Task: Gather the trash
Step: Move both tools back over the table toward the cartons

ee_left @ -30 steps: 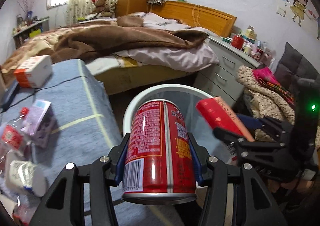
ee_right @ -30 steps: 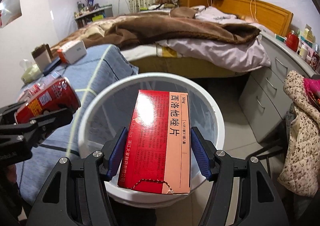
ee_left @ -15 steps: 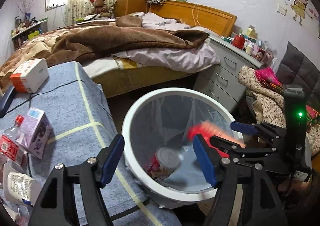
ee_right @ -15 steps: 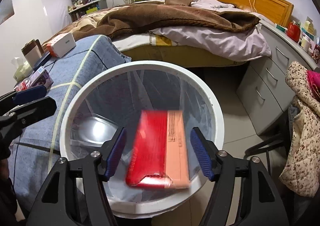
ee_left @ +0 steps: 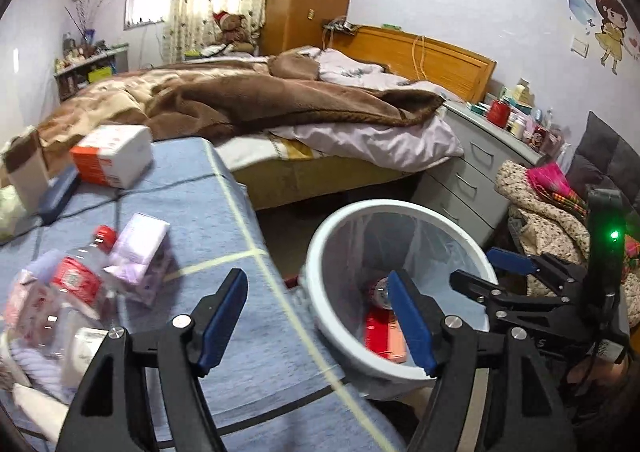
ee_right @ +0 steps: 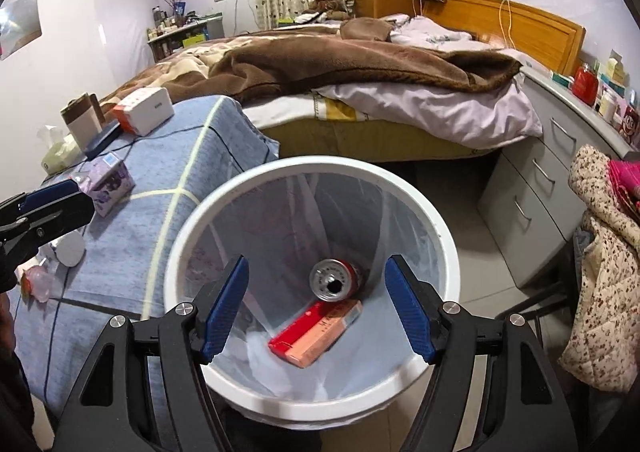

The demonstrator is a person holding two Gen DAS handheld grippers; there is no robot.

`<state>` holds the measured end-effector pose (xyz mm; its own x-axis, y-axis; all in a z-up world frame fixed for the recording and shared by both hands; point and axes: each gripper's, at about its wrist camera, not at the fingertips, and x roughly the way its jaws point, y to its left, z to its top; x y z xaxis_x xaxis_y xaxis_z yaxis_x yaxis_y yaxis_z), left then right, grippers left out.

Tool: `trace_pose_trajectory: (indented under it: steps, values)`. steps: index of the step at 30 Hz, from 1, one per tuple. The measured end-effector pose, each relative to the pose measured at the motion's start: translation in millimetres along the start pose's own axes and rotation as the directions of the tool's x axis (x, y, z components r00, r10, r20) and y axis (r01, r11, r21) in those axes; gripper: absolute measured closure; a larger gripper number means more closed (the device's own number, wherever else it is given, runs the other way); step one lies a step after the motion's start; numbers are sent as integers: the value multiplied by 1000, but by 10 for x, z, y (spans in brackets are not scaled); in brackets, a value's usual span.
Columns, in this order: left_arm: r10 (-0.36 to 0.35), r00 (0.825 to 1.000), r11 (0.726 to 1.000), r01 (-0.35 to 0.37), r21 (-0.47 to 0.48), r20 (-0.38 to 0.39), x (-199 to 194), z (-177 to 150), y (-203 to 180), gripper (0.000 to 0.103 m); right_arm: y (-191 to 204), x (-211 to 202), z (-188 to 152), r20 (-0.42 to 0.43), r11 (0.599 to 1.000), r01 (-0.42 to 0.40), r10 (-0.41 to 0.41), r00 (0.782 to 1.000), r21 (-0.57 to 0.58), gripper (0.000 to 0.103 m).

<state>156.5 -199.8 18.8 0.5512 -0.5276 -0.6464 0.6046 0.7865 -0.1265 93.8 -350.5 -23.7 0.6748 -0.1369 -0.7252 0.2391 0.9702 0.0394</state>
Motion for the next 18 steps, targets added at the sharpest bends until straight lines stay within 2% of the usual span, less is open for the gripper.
trace_pose_trajectory:
  steps: [4, 8, 11, 13, 18]
  values:
    - [20, 1000, 999, -19, -33, 20, -158, -32, 195, 28, 141, -74, 56, 40, 1000, -28, 28, 999, -13, 31]
    - [74, 996, 996, -72, -61, 42, -321, -87, 435, 28, 350, -127, 114, 73, 997, -79, 81, 994, -25, 31]
    - [134, 989, 988, -130, -82, 56, -442, -117, 642, 28, 534, -122, 152, 84, 993, -110, 114, 990, -48, 31]
    - [150, 987, 984, -143, -108, 61, -533, -161, 805, 28, 658, -106, 175, 87, 988, -139, 144, 986, -60, 31]
    - [236, 970, 962, -224, -158, 64, -716, -266, 1182, 27, 925, -35, 209, 75, 977, -195, 201, 977, -89, 31]
